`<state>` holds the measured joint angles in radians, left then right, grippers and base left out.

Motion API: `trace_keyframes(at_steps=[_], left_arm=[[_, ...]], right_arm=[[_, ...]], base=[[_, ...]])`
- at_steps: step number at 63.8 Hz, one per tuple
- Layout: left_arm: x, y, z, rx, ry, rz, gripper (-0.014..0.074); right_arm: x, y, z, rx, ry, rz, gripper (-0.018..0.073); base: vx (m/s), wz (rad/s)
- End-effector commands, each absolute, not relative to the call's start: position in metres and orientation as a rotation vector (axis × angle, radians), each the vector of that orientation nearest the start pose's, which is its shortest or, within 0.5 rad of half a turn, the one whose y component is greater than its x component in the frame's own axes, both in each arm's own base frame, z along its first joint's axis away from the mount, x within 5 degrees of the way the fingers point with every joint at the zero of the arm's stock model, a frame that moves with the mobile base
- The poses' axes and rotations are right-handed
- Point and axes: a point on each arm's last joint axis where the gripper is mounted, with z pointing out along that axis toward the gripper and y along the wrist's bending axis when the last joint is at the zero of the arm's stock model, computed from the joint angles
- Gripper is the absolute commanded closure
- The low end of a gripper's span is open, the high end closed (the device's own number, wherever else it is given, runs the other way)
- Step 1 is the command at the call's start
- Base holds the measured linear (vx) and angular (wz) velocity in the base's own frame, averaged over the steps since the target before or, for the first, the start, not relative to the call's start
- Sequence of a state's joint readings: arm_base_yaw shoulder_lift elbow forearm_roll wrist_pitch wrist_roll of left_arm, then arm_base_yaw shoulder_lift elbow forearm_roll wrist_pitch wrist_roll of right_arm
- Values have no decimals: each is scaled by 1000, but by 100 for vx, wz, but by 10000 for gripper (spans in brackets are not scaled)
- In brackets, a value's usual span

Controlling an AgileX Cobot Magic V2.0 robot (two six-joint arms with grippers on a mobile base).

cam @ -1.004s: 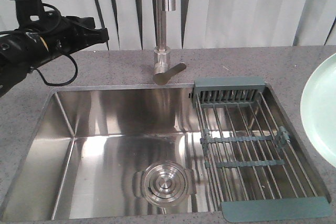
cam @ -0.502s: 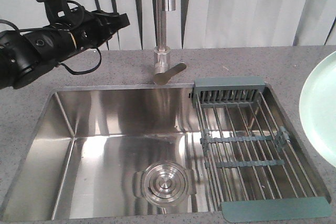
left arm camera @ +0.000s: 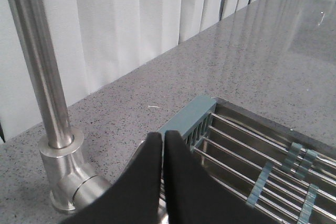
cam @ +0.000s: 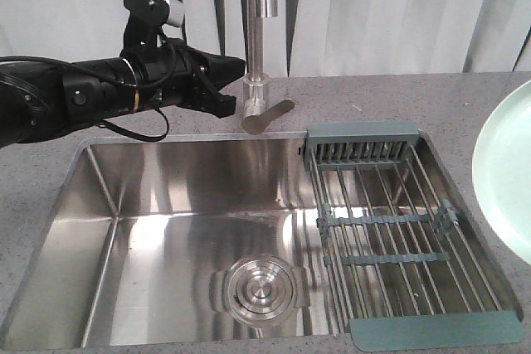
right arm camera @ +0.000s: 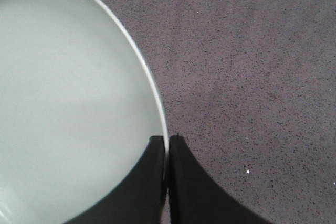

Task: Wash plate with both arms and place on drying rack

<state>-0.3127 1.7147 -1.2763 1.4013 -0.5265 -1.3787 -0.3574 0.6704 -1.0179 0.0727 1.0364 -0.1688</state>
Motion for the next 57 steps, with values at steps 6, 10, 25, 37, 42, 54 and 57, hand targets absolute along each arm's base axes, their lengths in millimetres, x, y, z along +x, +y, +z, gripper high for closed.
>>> trace_keyframes(at_steps=[6,10,25,37,42,54,57], left_arm=[[359,-166,335,652,1654,-699,482],[361,-166,332,657,1659,-688,403],[385,-165,325,546,1718,-630,123],[400,-177,329,554,1727,-745,131],[404,-184,320,644,1758,-761,149],[414,-192,300,718,1863,-794,164],[416,-195,300,737,1858,-807,164]], right_arm=[[94,-28,416,204,2065,-210,563],[94,-27,416,200,2064,-201,563],[94,-27,416,201,2063,-195,563],[94,-27,416,201,2063,-195,563],[94,-27,416,201,2063,-195,563],[94,-27,416,201,2063,-195,563],[94,-27,416,201,2063,-195,563]], base=[[0,0],[0,0],[0,0],[0,0],[0,0],[0,0],[0,0]])
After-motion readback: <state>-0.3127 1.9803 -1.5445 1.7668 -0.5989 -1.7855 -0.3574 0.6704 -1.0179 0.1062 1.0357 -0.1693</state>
